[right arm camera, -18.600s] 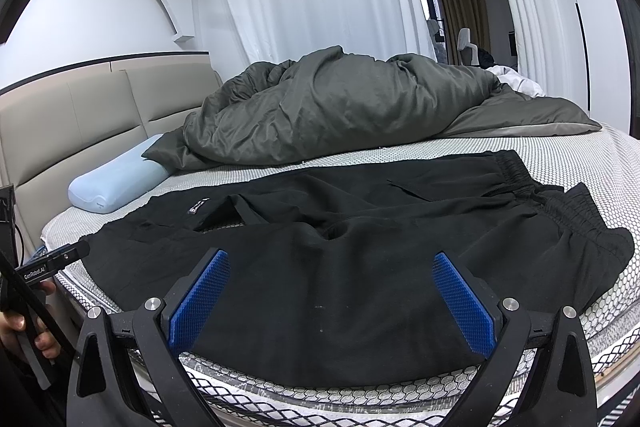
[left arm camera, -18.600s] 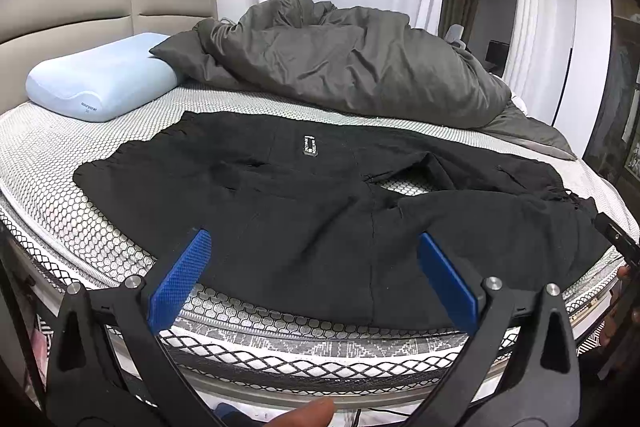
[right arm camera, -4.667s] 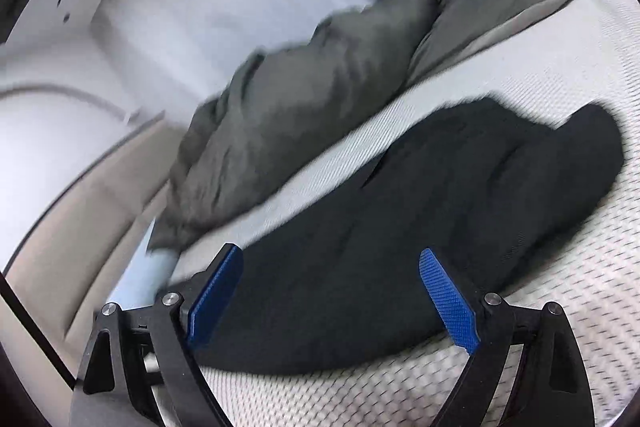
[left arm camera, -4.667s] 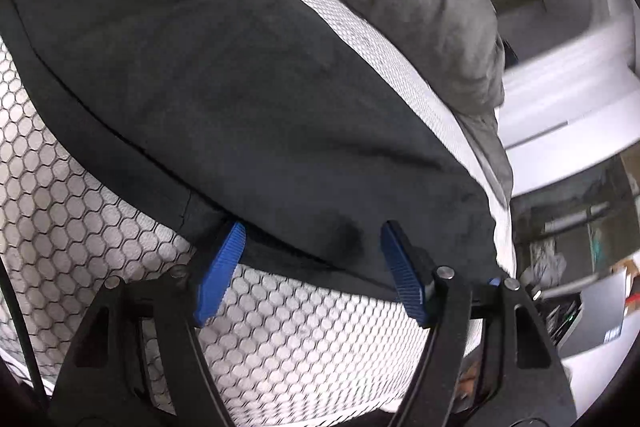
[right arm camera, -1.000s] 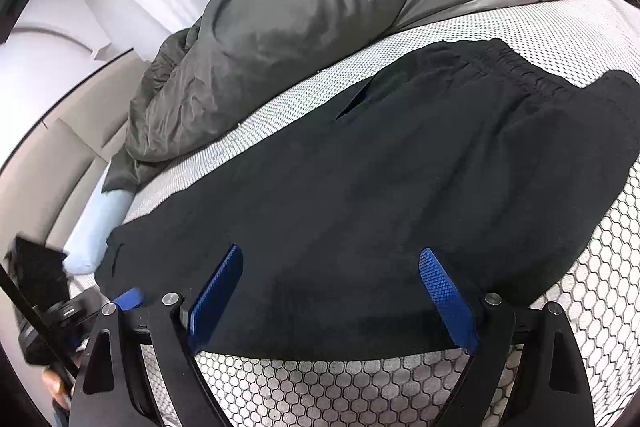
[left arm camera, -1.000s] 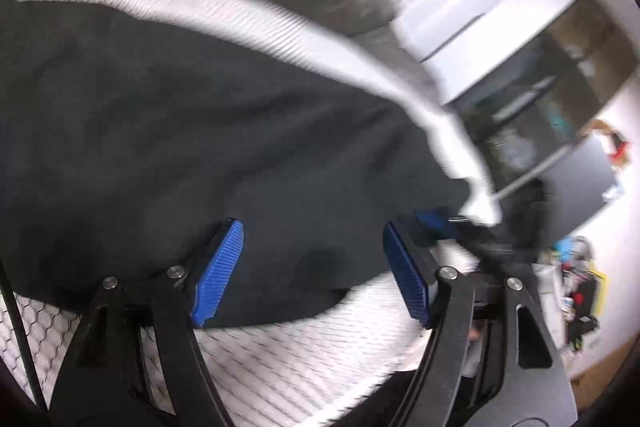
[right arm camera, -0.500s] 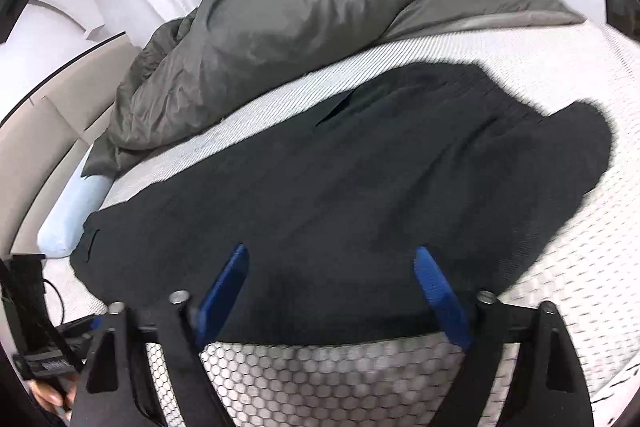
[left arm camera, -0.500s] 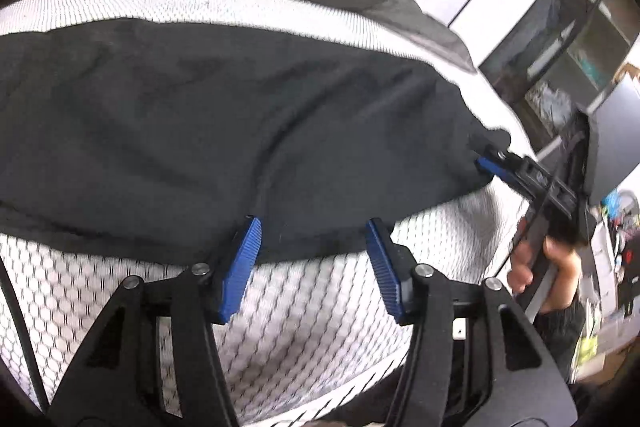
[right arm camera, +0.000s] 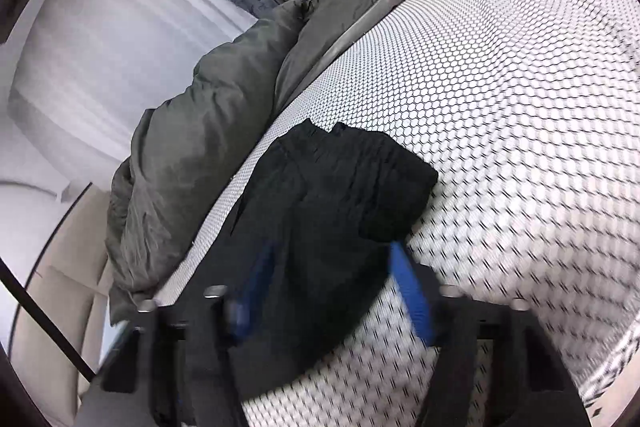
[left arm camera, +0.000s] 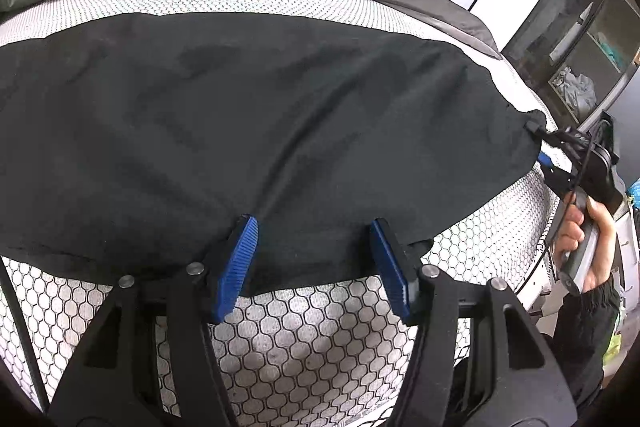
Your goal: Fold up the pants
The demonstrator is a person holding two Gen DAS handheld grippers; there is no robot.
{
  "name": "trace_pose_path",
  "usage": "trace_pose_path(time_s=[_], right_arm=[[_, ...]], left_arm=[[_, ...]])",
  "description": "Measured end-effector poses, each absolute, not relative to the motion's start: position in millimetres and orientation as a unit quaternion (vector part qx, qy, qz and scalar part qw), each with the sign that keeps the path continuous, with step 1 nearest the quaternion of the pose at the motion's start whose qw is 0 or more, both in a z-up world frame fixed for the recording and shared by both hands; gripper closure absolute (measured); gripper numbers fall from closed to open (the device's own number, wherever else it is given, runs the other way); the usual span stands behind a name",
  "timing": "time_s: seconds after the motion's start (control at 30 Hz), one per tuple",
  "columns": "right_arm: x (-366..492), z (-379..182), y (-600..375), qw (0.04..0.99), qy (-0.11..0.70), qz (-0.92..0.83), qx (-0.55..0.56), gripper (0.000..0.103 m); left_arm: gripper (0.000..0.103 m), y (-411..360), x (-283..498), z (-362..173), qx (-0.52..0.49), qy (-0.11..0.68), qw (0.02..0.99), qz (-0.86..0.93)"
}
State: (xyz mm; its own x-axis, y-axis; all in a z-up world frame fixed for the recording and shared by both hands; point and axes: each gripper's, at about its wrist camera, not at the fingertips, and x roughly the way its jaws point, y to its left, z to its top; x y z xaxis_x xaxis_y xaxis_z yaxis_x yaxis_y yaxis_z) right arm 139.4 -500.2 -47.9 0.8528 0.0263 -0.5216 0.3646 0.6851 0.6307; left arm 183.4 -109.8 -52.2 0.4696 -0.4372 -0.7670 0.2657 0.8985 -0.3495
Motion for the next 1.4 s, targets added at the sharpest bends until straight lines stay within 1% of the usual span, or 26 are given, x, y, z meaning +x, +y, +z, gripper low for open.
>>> trace_pose_path(time_s=[0.03,0.1,0.17,0.3,0.37,0.4,0.43,0.47,0.5,0.53,0.6,0.67,0.7,0.73,0.83,0.87,0.9,0.93,1.0,1.07,1.1,1.13,1.2,1.23,1.27,1.4], right_arm=[[139,-49,-501,0.880,0.252,-0.095,0.392,0.081],[127,-48,-505,0.879,0.242,-0.087,0.402,0.089],[115,-46,-506,0.882,0.235,-0.087,0.400,0.090],[123,-63,-515,0.861,0.291,-0.100,0.406,0.089],[121,-68,-522,0.850,0.288,-0.089,0.431,0.087],[117,-65,-525,0.845,0.277,-0.081,0.450,0.082],[114,-64,-527,0.844,0.267,-0.080,0.459,0.073],[110,-60,-527,0.846,0.255,-0.082,0.461,0.067],[107,-55,-527,0.851,0.243,-0.089,0.456,0.057],[104,-50,-526,0.858,0.233,-0.101,0.446,0.053],[104,-45,-526,0.867,0.228,-0.112,0.428,0.053],[109,-48,-528,0.868,0.232,-0.112,0.424,0.056],[109,-49,-529,0.866,0.238,-0.127,0.421,0.070],[107,-50,-532,0.862,0.241,-0.145,0.421,0.077],[103,-46,-529,0.855,0.235,-0.182,0.426,0.075],[103,-41,-523,0.858,0.233,-0.195,0.414,0.072],[102,-34,-516,0.863,0.231,-0.213,0.395,0.066],[101,-30,-509,0.867,0.229,-0.228,0.379,0.053],[97,-13,-492,0.879,0.210,-0.247,0.350,0.037],[92,2,-480,0.891,0.197,-0.236,0.335,0.031],[93,15,-468,0.900,0.189,-0.224,0.324,0.025],[94,25,-460,0.905,0.181,-0.214,0.319,0.015],[102,46,-437,0.923,0.166,-0.177,0.298,0.003],[107,53,-427,0.930,0.165,-0.161,0.286,0.001],[118,60,-415,0.939,0.167,-0.134,0.267,0.001],[167,70,-392,0.949,0.204,-0.054,0.233,0.000]], left_arm=[[0.048,-110,185,-53,-0.091,0.471,0.853,-0.207],[0.048,-110,186,-54,-0.089,0.471,0.853,-0.208],[0.048,-108,185,-54,-0.089,0.470,0.853,-0.209],[0.048,-107,184,-55,-0.085,0.470,0.853,-0.210],[0.048,-106,184,-55,-0.087,0.470,0.853,-0.208],[0.048,-104,183,-54,-0.091,0.469,0.853,-0.207],[0.048,-103,182,-53,-0.093,0.468,0.854,-0.208],[0.047,-102,181,-52,-0.093,0.468,0.854,-0.208],[0.048,-100,180,-52,-0.095,0.467,0.854,-0.208],[0.047,-98,179,-51,-0.099,0.467,0.854,-0.208],[0.047,-92,179,-49,-0.110,0.470,0.851,-0.206],[0.047,-82,179,-46,-0.124,0.472,0.849,-0.201],[0.047,-75,178,-44,-0.133,0.470,0.850,-0.198],[0.047,-68,177,-41,-0.143,0.468,0.850,-0.194],[0.047,-28,175,-33,-0.191,0.459,0.853,-0.162],[0.047,-7,174,-30,-0.212,0.454,0.854,-0.139],[0.047,6,174,-29,-0.226,0.450,0.855,-0.125],[0.047,23,174,-28,-0.242,0.445,0.856,-0.108],[0.047,60,173,-28,-0.275,0.434,0.855,-0.066],[0.047,94,171,-26,-0.312,0.420,0.852,-0.031],[0.044,108,169,-25,-0.329,0.413,0.849,-0.019],[0.037,122,168,-24,-0.347,0.405,0.846,-0.009],[0.029,154,162,-22,-0.382,0.385,0.840,0.015],[0.024,168,159,-22,-0.393,0.376,0.838,0.025],[0.022,184,154,-23,-0.405,0.366,0.837,0.039],[0.020,232,146,-39,-0.442,0.352,0.820,0.095]])
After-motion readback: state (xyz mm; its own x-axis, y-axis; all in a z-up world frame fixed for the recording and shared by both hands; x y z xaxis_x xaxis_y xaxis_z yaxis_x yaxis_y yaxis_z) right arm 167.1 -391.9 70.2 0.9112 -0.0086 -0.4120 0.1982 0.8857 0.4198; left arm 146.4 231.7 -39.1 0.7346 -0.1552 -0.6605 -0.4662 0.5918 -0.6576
